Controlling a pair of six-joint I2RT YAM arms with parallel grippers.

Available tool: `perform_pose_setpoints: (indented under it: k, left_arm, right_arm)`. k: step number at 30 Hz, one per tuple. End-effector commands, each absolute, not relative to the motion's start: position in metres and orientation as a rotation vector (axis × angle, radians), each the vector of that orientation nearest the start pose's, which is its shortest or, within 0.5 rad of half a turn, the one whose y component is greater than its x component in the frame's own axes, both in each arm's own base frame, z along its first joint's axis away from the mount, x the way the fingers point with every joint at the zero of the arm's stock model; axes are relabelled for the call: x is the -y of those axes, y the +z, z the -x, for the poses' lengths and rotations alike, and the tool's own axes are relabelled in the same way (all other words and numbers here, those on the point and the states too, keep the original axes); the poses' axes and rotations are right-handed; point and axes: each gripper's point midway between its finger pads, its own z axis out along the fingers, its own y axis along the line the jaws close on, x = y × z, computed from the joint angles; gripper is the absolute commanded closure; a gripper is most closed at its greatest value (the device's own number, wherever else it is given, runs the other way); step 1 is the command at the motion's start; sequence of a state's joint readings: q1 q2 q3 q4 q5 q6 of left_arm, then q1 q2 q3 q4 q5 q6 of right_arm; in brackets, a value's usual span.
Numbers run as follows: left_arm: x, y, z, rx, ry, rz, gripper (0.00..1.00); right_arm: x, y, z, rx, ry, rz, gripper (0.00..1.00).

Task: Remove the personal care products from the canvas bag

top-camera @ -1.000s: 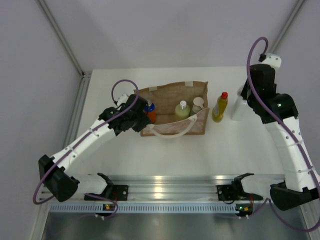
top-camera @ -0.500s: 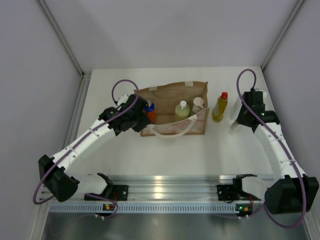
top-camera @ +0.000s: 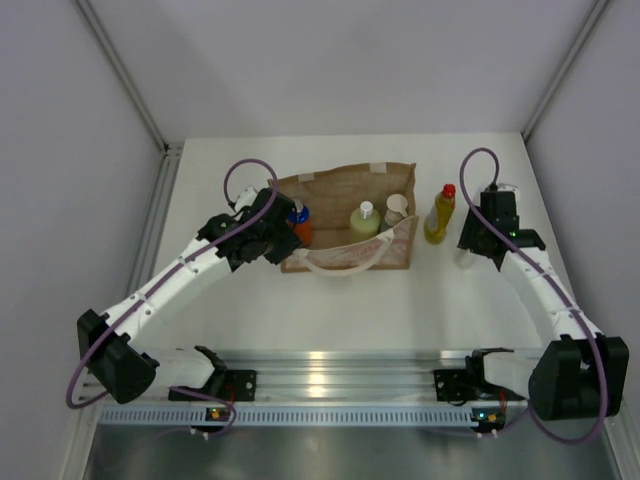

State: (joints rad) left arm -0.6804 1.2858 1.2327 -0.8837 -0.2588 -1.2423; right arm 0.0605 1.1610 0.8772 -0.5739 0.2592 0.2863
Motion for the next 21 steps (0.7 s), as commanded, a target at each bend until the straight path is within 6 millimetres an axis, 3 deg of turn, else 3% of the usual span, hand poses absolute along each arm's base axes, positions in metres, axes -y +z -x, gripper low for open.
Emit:
perform_pose_setpoints:
  k: [1, 5, 7, 11, 12, 15, 16, 17, 18, 20, 21]
  left_arm:
    - [0.206, 0.214, -0.268, -2.377, -0.518, 0.791, 0.64]
    - [0.204, 0.217, -0.268, -2.367, -0.517, 0.790, 0.64]
    - [0.204, 0.216, -0.268, -2.366, -0.515, 0.791, 0.64]
    - [0.201, 0.212, -0.264, -2.367, -0.512, 0.812, 0.64]
    - [0.200, 0.210, -0.263, -2.370, -0.506, 0.817, 0.64]
    - [0.200, 0.207, -0.263, -2.374, -0.500, 0.819, 0.64]
    - [0.200, 0.205, -0.262, -2.382, -0.495, 0.819, 0.64]
    - [0.200, 0.203, -0.262, -2.385, -0.490, 0.819, 0.64]
    - [0.200, 0.201, -0.262, -2.389, -0.488, 0.821, 0.64]
    - [0.198, 0.195, -0.259, -2.402, -0.473, 0.825, 0.64]
    - [0.197, 0.194, -0.258, -2.402, -0.473, 0.829, 0.64]
  right_arm:
    - [0.017, 0.153, -0.317, -2.295, -0.138, -0.385, 0.34]
    - [0.019, 0.174, -0.317, -2.289, -0.147, -0.378, 0.22]
    - [0.016, 0.200, -0.319, -2.261, -0.119, -0.373, 0.21]
    - [-0.007, 0.274, -0.328, -2.095, 0.045, -0.341, 0.23]
    - [-0.015, 0.301, -0.331, -2.032, 0.085, -0.319, 0.24]
    - [-0.072, 0.347, -0.338, -1.933, 0.313, -0.159, 0.28]
    - [-0.112, 0.362, -0.334, -1.897, 0.448, -0.036, 0.31]
    - [-0.135, 0.361, -0.337, -1.903, 0.504, 0.026, 0.31]
    - [-0.171, 0.369, -0.327, -1.887, 0.579, 0.129, 0.32]
    - [-0.211, 0.355, -0.333, -1.922, 0.620, 0.228, 0.32]
    - [-0.228, 0.358, -0.331, -1.918, 0.643, 0.269, 0.32]
